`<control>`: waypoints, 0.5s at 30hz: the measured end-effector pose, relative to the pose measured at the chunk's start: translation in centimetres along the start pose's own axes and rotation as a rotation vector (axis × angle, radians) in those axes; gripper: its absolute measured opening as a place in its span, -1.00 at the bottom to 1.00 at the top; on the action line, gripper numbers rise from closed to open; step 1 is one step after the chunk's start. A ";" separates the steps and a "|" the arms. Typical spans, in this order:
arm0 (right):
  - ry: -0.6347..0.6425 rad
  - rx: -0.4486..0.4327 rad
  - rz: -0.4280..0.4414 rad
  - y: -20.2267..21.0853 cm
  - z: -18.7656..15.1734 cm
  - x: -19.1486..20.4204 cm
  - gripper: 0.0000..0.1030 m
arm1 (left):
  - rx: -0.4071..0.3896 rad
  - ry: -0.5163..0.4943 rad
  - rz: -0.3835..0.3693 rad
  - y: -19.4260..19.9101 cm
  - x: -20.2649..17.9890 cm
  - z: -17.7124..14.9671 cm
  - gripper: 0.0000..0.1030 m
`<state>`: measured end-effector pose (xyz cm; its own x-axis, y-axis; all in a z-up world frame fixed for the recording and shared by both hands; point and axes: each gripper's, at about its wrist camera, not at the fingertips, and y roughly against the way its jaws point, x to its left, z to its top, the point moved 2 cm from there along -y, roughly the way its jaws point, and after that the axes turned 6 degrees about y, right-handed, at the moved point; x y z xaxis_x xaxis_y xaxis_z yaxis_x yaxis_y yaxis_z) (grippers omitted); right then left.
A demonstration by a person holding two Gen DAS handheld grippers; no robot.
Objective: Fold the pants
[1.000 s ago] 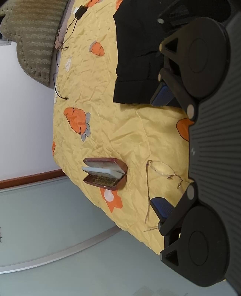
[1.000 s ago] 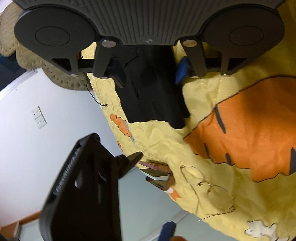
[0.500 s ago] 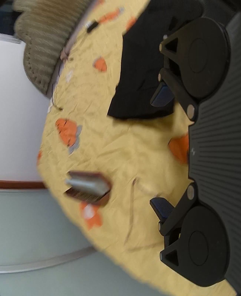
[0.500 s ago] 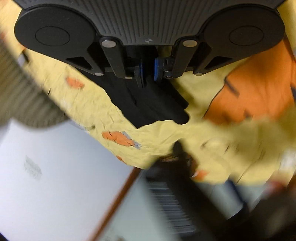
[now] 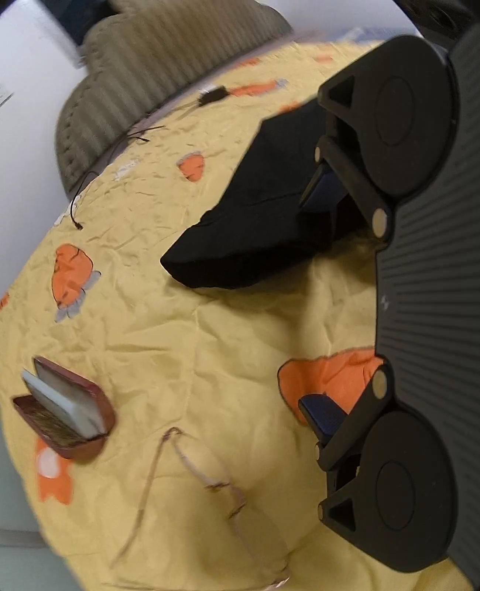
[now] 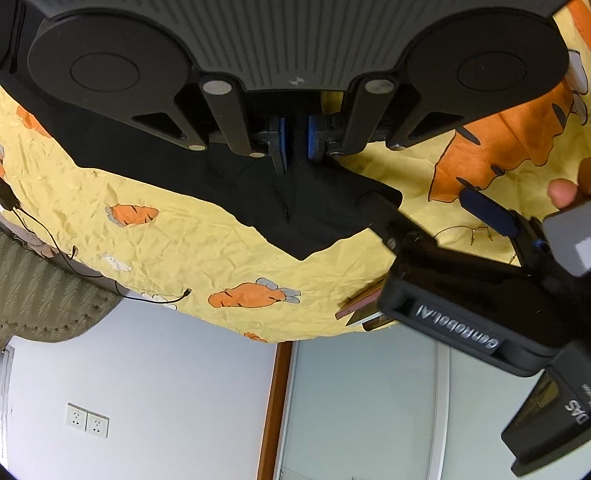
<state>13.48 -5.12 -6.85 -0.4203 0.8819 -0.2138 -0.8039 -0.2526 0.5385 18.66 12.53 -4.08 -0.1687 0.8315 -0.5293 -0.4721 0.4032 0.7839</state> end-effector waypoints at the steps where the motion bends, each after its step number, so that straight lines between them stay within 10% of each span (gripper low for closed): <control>1: -0.001 0.000 0.003 0.0 0.0 0.0 -0.80 | 0.010 0.027 -0.015 -0.3 0.2 0.1 1.00; 15: 0.003 0.010 0.003 -0.1 -0.2 -0.2 -0.80 | 0.101 0.221 -0.227 -4.4 -1.3 0.5 0.92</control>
<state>13.56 -5.40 -7.02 -0.4237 0.8800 -0.2146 -0.7983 -0.2509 0.5475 21.41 9.83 -6.70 -0.2581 0.6177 -0.7428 -0.4327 0.6135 0.6606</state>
